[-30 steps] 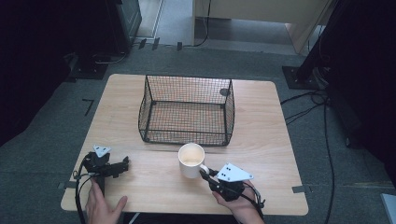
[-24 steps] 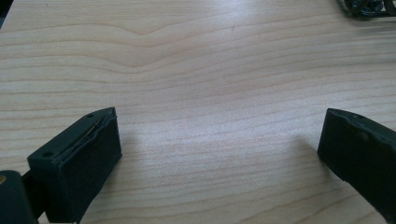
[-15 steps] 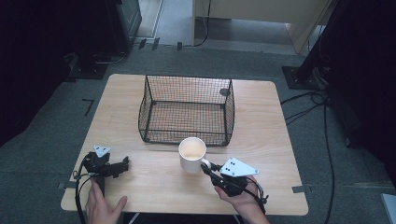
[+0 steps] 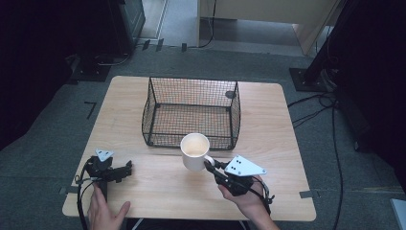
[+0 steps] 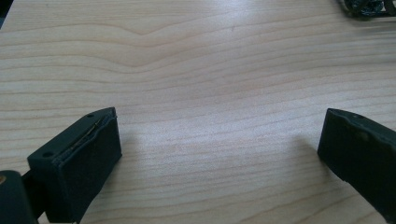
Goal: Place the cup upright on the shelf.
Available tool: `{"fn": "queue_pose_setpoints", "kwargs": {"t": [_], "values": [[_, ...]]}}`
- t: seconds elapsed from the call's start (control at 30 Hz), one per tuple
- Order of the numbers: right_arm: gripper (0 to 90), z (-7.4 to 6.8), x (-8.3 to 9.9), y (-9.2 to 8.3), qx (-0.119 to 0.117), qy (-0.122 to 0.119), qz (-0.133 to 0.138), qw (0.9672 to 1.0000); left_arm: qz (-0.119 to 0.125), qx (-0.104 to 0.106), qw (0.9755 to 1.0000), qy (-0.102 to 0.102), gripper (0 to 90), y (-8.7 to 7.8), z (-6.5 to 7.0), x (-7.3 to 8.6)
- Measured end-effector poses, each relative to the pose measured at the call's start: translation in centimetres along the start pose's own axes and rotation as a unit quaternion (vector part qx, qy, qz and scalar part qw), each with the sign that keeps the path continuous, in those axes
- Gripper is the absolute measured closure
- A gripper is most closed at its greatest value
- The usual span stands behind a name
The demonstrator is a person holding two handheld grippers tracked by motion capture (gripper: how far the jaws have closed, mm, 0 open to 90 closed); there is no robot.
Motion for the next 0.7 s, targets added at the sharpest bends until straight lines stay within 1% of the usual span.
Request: {"fn": "queue_pose_setpoints", "kwargs": {"t": [0.33,0.7], "values": [[80.8,-0.2,-1.7,0.6,0.003,0.0,0.014,0.9999,0.001,0.0,1.0,-0.001,0.0,0.0,0.0,0.0],[80.8,0.0,-3.6,1.0,0.013,-0.002,0.032,0.9994,0.001,0.0,1.0,-0.001,0.0,0.0,0.0,0.0]]}}
Point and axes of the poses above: each handheld gripper's, and its own axes: y roughly forward along the jaws, x roughly out of its underside, z roughly to its right, the point moved 3 cm from there along y, roughly forward along the jaws, and after that the axes turned 15 degrees about x, right-handed, at the moved point
